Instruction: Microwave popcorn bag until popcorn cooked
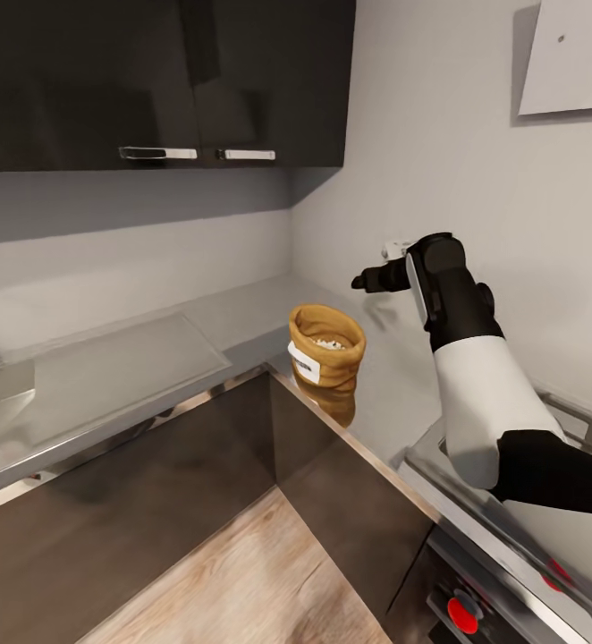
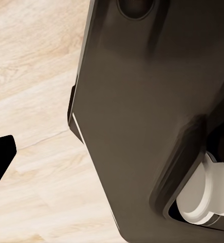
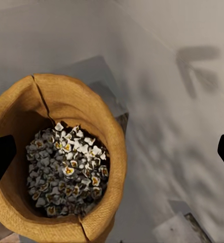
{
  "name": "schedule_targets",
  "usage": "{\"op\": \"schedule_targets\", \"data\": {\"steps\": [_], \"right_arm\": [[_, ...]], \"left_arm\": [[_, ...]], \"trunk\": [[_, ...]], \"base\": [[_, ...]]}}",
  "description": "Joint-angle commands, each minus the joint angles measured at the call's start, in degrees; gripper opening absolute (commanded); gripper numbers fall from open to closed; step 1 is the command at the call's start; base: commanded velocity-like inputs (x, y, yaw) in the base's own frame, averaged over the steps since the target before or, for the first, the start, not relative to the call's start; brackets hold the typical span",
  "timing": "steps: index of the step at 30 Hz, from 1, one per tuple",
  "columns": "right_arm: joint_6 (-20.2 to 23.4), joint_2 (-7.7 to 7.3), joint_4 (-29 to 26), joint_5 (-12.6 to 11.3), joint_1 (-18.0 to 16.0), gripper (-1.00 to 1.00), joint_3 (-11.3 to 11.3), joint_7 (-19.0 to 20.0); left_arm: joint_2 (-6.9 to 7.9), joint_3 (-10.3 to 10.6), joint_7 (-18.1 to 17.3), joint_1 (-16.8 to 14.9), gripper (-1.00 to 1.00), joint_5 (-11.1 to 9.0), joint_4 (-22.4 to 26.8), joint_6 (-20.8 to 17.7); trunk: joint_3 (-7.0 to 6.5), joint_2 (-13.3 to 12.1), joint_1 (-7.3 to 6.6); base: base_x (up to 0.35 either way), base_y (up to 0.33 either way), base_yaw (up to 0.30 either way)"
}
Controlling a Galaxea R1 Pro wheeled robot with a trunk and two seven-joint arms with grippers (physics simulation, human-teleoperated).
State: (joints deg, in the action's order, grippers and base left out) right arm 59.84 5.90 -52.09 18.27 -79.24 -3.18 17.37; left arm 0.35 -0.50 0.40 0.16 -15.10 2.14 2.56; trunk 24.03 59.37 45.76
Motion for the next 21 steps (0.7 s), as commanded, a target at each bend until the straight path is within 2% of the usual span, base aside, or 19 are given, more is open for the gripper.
{"op": "schedule_targets", "data": {"steps": [1, 5, 12, 21], "right_arm": [[0.2, 0.07, 0.0, 0.6, 0.0, 1.00, -0.2, 0.5], [0.2, 0.07, 0.4, 0.5, 1.5, 1.00, -0.2, 0.5], [0.2, -0.53, 2.6, 0.7, 9.2, 1.00, -0.2, 0.9], [0.2, -0.12, 2.9, 0.7, 9.8, 1.00, -0.2, 0.7]], "left_arm": [[0.00, 0.0, 0.0, 0.0, 1.00, -0.2, 0.1, 0.1], [-0.05, 0.0, 0.0, 0.0, 1.00, -0.2, 0.1, 0.1], [0.00, 0.0, 0.0, 0.0, 1.00, -0.2, 0.1, 0.1], [-0.08, -0.1, 0.0, 0.0, 1.00, -0.1, 0.1, 0.1]], "trunk": [[0.05, 0.0, 0.00], [0.05, 0.0, 0.00], [0.05, 0.0, 0.00], [0.05, 0.0, 0.00]], "base": [[0.004, 0.000, 0.000], [0.001, 0.000, 0.000], [0.000, 0.000, 0.000], [0.000, 0.000, 0.000]]}}
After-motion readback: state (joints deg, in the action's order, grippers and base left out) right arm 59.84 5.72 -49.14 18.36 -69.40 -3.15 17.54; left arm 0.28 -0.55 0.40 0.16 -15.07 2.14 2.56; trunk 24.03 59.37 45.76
